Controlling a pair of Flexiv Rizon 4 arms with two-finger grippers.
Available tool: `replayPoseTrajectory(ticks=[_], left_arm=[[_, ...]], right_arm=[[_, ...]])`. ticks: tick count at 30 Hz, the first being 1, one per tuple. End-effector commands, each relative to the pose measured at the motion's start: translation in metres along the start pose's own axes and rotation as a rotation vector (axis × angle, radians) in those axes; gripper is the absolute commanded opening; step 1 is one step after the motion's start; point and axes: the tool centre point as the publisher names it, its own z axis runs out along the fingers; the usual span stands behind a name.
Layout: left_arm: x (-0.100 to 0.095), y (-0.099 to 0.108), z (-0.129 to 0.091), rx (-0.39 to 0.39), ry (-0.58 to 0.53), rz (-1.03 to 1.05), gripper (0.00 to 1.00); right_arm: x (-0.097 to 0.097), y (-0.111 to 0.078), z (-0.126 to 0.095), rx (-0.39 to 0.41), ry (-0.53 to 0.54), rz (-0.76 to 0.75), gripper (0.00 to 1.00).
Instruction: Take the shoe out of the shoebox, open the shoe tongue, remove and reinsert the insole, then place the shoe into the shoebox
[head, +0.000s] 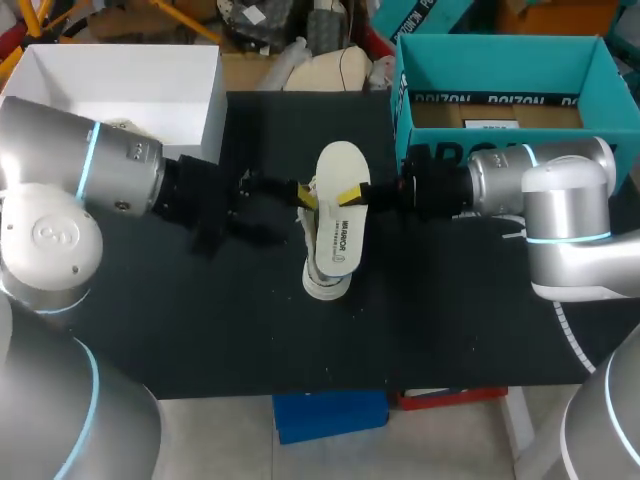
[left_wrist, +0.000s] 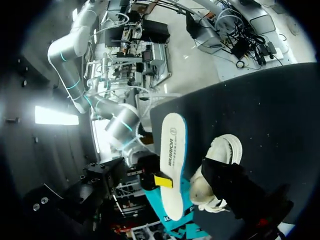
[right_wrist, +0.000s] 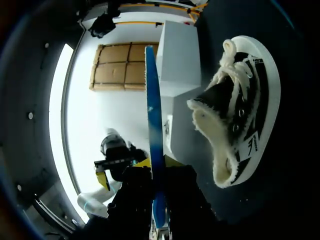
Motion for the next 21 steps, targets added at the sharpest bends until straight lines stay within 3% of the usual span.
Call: replayPoseTrajectory(ticks=[1, 11, 17, 21], left_arm=[[0.007, -0.008, 0.001, -0.038, -0.271, 0.005, 1.00], [0.007, -0.008, 0.001, -0.038, -0.271, 0.005, 1.00], [0.024, -0.003, 0.006, -0.066, -0.403, 0.012, 1.00], [0.031, 0.004, 0.009, -0.100, -0.434, 0.029, 1.00]], right_arm=[[0.000, -0.001, 0.001, -0.004, -0.001, 0.000, 0.00], [0.000, -0.001, 0.001, -0.004, -0.001, 0.000, 0.00], [0.000, -0.001, 0.001, -0.004, -0.001, 0.000, 0.00], [0.000, -0.001, 0.001, -0.004, -0.001, 0.000, 0.00]])
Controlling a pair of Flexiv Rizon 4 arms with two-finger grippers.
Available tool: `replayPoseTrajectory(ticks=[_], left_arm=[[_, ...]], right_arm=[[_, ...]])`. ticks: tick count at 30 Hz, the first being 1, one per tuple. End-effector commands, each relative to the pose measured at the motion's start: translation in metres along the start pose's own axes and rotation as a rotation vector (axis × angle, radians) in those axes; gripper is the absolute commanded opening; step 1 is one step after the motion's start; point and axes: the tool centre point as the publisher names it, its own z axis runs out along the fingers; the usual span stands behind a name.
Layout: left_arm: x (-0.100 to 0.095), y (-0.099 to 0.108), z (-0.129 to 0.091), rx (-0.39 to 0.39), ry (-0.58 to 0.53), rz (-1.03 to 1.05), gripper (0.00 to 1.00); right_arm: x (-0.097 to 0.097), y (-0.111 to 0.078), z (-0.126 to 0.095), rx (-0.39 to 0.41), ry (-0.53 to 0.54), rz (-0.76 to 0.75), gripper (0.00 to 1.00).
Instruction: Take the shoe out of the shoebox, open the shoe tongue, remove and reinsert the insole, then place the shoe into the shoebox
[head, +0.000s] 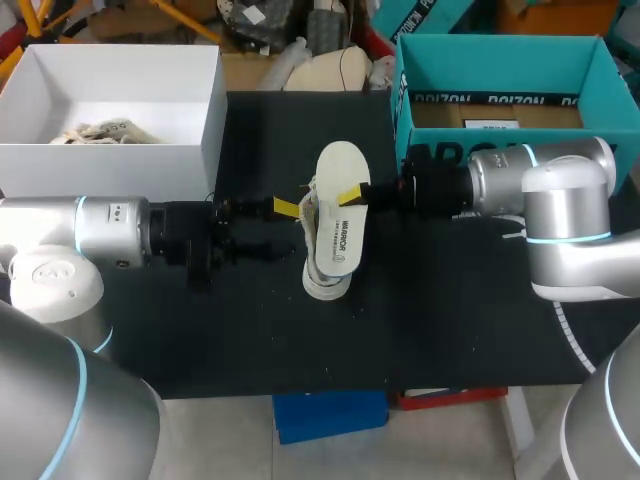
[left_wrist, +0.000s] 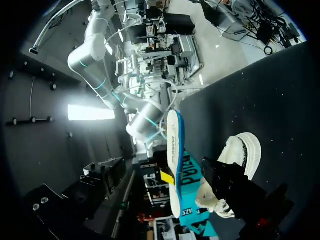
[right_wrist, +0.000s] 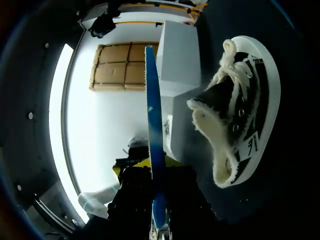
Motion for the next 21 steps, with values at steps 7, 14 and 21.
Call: replayPoseTrajectory(ticks=[7, 14, 21], left_arm=[[0.018, 0.017, 0.019, -0.056, -0.069, 0.034, 0.95], [0.022, 0.025, 0.040, -0.051, -0.061, 0.060, 0.73], [0.026, 0.030, 0.056, -0.043, -0.068, 0.069, 0.39]], right_arm=[[0.000, -0.001, 0.000, -0.005, -0.001, 0.000, 0.00], [0.000, -0.001, 0.000, -0.005, -0.001, 0.000, 0.00], [0.000, -0.001, 0.000, -0.005, -0.001, 0.000, 0.00]])
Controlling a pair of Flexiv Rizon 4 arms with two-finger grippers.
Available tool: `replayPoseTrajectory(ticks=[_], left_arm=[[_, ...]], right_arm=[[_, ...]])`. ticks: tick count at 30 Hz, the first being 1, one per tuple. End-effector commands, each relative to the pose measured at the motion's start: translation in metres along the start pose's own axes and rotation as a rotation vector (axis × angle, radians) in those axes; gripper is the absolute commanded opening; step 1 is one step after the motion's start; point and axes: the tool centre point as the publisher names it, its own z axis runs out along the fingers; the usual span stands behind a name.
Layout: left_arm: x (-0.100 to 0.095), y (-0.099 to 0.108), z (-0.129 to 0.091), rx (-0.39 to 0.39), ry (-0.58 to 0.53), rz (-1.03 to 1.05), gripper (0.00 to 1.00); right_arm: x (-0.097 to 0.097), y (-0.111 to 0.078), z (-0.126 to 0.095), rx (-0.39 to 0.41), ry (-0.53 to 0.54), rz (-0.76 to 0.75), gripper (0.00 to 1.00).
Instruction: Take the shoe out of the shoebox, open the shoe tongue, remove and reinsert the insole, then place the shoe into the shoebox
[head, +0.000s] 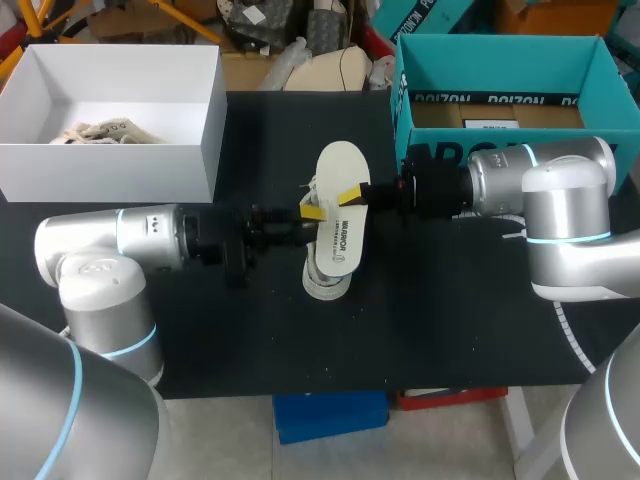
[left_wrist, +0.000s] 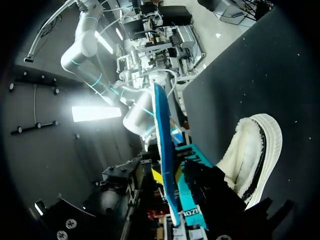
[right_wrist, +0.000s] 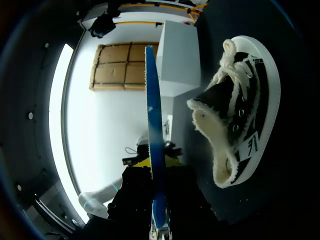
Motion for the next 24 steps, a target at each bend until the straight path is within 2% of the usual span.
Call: replayPoseTrajectory(ticks=[1, 3, 6, 12, 14, 16, 20, 22, 24], left_arm=[[0.007, 0.007, 0.013, 0.002, -0.001, 0.004, 0.36], [0.008, 0.008, 0.015, 0.002, -0.002, 0.005, 0.26], [0.008, 0.009, 0.020, 0.006, 0.001, 0.008, 0.29], [0.006, 0.012, 0.027, 0.011, -0.003, 0.014, 0.25], [0.005, 0.012, 0.029, 0.014, -0.005, 0.017, 0.21], [0.004, 0.012, 0.030, 0.025, -0.017, 0.021, 0.11], [0.004, 0.011, 0.031, 0.034, -0.016, 0.020, 0.09], [0.005, 0.011, 0.030, 0.034, -0.016, 0.017, 0.00], [0.005, 0.011, 0.030, 0.032, -0.016, 0.015, 0.00]], right_arm=[[0.000, -0.001, 0.000, -0.004, -0.001, 0.000, 0.00], [0.000, -0.001, 0.000, -0.004, -0.001, 0.000, 0.00], [0.000, -0.001, 0.000, -0.004, -0.001, 0.000, 0.00], [0.000, -0.001, 0.000, -0.004, -0.001, 0.000, 0.00], [0.000, -0.001, 0.000, -0.004, -0.001, 0.000, 0.00], [0.000, -0.001, 0.000, -0.004, -0.001, 0.000, 0.00], [0.000, -0.001, 0.000, -0.004, -0.001, 0.000, 0.00], [0.000, -0.001, 0.000, -0.004, -0.001, 0.000, 0.00], [0.000, -0.001, 0.000, -0.004, -0.001, 0.000, 0.00]])
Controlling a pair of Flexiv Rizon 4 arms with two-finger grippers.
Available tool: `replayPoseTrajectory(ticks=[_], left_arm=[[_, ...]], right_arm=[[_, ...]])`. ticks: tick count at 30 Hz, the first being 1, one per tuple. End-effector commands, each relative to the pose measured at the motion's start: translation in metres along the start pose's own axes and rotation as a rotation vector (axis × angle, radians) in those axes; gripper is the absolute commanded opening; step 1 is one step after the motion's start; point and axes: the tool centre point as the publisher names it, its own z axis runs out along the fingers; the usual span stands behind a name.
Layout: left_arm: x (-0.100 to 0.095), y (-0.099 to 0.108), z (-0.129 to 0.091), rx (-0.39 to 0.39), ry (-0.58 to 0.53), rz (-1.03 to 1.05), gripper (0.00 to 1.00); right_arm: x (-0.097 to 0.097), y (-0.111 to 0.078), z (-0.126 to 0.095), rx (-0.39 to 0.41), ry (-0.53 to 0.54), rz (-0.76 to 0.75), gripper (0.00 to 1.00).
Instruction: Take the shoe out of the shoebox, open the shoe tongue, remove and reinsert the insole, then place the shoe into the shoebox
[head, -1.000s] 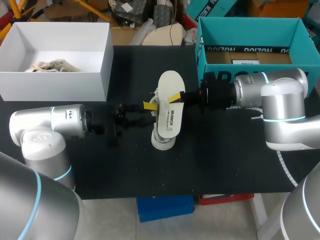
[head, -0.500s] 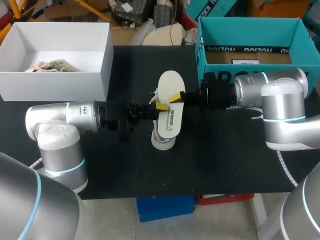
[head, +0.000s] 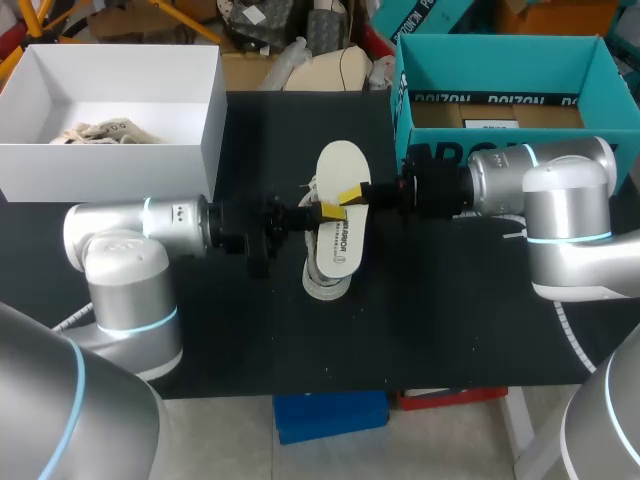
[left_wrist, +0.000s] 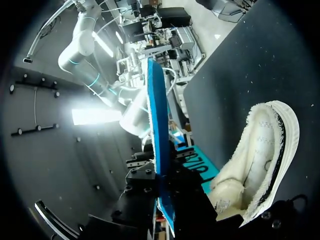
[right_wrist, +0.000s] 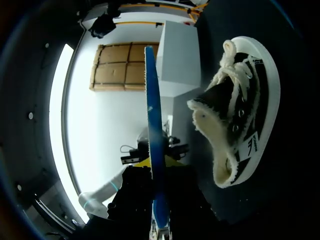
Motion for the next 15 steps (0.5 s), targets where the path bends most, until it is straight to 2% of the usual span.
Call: replayPoseTrajectory(ticks=[1, 10, 11, 12, 15], left_arm=[[0.0007, -0.0001, 0.0003, -0.002, 0.000, 0.002, 0.00], [0.0004, -0.0020, -0.0019, 0.014, -0.011, 0.000, 0.00], [0.0003, -0.0021, -0.0025, 0.014, -0.010, -0.002, 0.00], [0.0000, -0.0025, -0.0032, 0.015, -0.012, -0.008, 0.00], [-0.0031, -0.0056, -0.0058, 0.023, -0.010, -0.031, 0.00]], right_arm=[[0.0001, -0.0016, 0.0014, -0.003, -0.002, 0.000, 0.00], [0.0001, -0.0016, 0.0014, -0.003, -0.002, 0.000, 0.00], [0.0001, -0.0016, 0.0014, -0.003, -0.002, 0.000, 0.32], [0.0004, -0.0010, -0.0004, -0.014, -0.004, 0.000, 1.00], [-0.0022, 0.0005, -0.0070, -0.042, -0.039, 0.004, 1.00]])
